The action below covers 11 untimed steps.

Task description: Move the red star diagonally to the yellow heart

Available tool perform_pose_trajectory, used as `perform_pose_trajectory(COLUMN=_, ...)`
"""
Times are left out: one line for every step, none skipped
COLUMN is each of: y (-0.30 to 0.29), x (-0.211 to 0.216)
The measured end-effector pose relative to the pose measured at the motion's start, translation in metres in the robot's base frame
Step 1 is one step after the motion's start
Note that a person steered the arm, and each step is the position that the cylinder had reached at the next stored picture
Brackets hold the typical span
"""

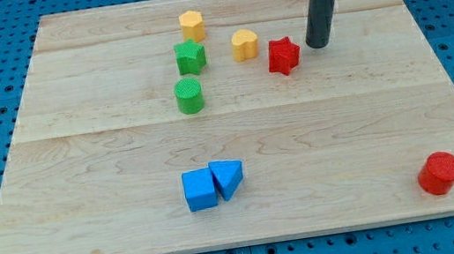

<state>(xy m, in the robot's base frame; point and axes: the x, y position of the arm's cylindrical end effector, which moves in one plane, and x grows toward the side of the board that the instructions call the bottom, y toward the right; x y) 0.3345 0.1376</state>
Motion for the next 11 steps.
perform_pose_trajectory(y=-0.013, x=0.008)
perform_pose_trajectory(y=-0.013, x=0.036)
perform_pose_trajectory(y=-0.013, x=0.051)
perform_pose_trajectory(y=0.004, x=0.048)
perform_pose_trajectory(y=0.004, x=0.009)
perform_pose_trajectory(y=-0.024, x=-0.024)
perform_pose_trajectory(y=-0.035, x=0.0)
perform_pose_trajectory(y=-0.035, x=0.027)
perform_pose_trajectory(y=-0.032, x=0.042)
perform_pose_trajectory(y=0.003, x=0.045)
perform_pose_trajectory(y=0.065, x=0.077)
